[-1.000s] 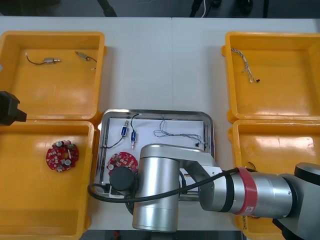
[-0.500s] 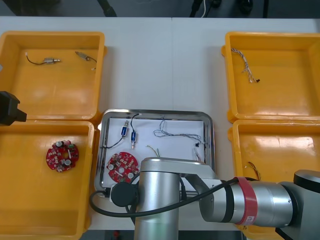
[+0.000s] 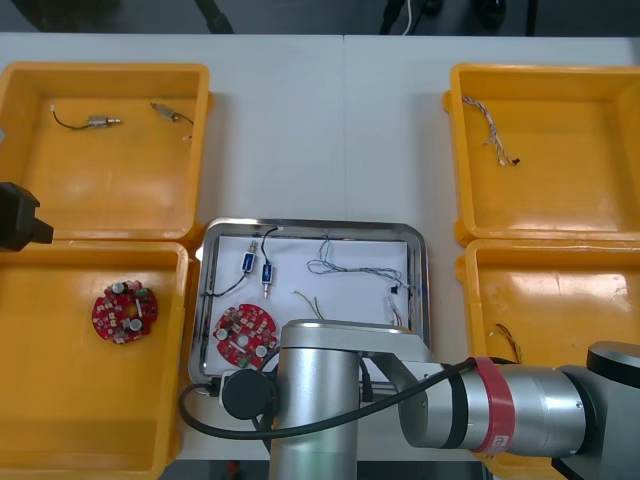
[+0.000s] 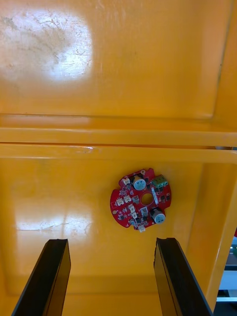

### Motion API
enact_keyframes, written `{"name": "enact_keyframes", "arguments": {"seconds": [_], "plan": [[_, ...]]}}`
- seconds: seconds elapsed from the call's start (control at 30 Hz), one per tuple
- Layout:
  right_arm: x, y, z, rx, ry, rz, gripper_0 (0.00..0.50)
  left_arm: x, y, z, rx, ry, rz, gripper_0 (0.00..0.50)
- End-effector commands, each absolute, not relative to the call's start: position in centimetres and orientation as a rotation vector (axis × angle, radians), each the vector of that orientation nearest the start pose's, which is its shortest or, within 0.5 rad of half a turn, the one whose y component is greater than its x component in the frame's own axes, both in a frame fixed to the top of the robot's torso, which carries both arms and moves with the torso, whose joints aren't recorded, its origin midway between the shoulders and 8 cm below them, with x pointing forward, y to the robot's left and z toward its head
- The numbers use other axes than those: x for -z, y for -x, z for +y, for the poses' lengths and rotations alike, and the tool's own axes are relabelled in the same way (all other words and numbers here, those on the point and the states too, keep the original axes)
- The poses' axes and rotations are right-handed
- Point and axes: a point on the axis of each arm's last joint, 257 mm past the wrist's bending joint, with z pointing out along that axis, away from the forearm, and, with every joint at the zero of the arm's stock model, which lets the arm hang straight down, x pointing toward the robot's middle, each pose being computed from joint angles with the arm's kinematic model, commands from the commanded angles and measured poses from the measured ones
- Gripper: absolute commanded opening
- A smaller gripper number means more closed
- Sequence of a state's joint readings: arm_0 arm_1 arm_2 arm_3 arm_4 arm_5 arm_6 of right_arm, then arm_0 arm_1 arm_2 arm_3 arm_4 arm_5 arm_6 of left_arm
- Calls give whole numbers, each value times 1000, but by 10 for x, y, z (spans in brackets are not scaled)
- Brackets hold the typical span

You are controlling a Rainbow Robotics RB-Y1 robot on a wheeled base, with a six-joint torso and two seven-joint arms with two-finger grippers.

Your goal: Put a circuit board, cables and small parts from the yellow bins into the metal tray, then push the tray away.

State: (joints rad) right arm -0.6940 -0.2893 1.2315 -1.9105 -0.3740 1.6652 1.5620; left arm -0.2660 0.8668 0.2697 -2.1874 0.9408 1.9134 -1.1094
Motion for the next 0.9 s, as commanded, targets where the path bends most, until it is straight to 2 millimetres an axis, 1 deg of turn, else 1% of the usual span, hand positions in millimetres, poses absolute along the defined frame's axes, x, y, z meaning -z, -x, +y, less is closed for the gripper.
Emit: {"name": "enact_keyframes", "arguments": {"seconds": [0.03,0.13,0.17,0.2,0.23,0.27,0.33,0.37,0.47,0.53,0.57,0.63,0.9], "plan": [[342,-278,45,226,1930,2022,500,123,-387,360,-8,-17,2617,500],[342,-278,44,228,1926,2028,500,123,-387,360,-8,-17,2617,500],[342,-279,44,232,1925,2025,479,123,-387,360,-8,-17,2617,500],[341,-280,44,236,1922,2025,447,123,-387,360,-8,-17,2617,500],[341,-280,43,238,1923,2024,431,123,-387,360,-8,-17,2617,500],[342,-281,42,241,1921,2027,373,123,-387,360,-8,-17,2617,500],[341,-282,42,246,1916,2027,292,123,-387,360,-8,-17,2617,500],[341,-282,41,250,1916,2028,208,123,-387,360,-8,-17,2617,500],[341,-283,41,253,1910,2029,123,123,-387,360,-8,-17,2617,500],[341,-283,41,255,1913,2030,95,123,-387,360,-8,-17,2617,500],[341,-283,41,255,1912,2028,68,123,-387,360,-8,-17,2617,500],[340,-283,41,255,1911,2025,55,123,-387,360,-8,-17,2617,500],[334,-289,36,274,1906,2006,50,123,-387,360,-8,-17,2617,500]]}}
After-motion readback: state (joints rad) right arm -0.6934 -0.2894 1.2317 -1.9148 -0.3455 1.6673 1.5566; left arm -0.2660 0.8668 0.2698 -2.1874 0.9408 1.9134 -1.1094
